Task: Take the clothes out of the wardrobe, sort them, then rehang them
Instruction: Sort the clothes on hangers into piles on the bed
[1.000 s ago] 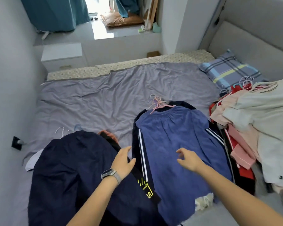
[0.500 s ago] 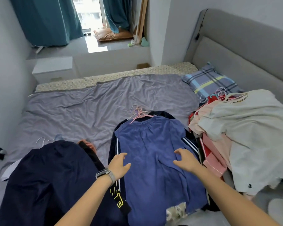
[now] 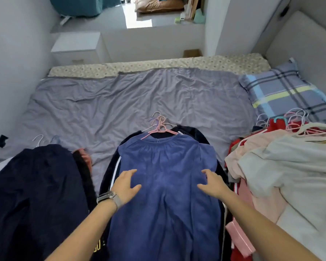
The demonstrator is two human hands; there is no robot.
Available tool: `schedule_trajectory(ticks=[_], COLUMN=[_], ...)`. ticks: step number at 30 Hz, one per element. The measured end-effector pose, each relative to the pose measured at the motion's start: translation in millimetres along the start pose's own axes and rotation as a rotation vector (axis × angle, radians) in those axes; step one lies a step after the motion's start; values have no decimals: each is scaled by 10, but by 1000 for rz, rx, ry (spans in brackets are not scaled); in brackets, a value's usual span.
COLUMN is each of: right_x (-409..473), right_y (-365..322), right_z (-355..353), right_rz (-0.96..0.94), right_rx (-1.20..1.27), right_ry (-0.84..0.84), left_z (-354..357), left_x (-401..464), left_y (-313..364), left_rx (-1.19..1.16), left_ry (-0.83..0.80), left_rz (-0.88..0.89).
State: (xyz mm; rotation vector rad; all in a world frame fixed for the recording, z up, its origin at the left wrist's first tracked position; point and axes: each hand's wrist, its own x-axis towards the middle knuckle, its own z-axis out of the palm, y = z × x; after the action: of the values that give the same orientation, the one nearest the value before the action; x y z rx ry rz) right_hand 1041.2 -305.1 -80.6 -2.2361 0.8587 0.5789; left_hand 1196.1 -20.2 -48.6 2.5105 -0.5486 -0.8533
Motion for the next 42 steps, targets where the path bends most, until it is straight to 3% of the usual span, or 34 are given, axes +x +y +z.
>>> schedule_trajectory(ticks=[10,17,25,27,31,33,39,42], right_x=[1598,2467,3144,3182,3173,3096,2409,2015], right_y=[234,-42,-128,-158,-186,-220,-335,-336], right_z=[-177,-103,-192,-122,87,189,297,159], right_rz=[-16,-82,-98,-74,-30,-18,-188,-358], right_rx=[-104,-219,-101,-98,-236,-183,91,74], right_ry=[-231,-70,-106,-173,-160,-156,189,156], left_z=[268,520,543,550,581,604,650,573], left_x=[841,1019,894,844,765,736,635,589], left_y=[411,307,144,91,50,32,20,96], left_rx=[-37,-134,-90,-25,-23,-28,-33,-48], left_ry=[70,113,189,195,209,209,193,263], left_rz=[-160,-251,-196,-153,-162,-179,-172,-136])
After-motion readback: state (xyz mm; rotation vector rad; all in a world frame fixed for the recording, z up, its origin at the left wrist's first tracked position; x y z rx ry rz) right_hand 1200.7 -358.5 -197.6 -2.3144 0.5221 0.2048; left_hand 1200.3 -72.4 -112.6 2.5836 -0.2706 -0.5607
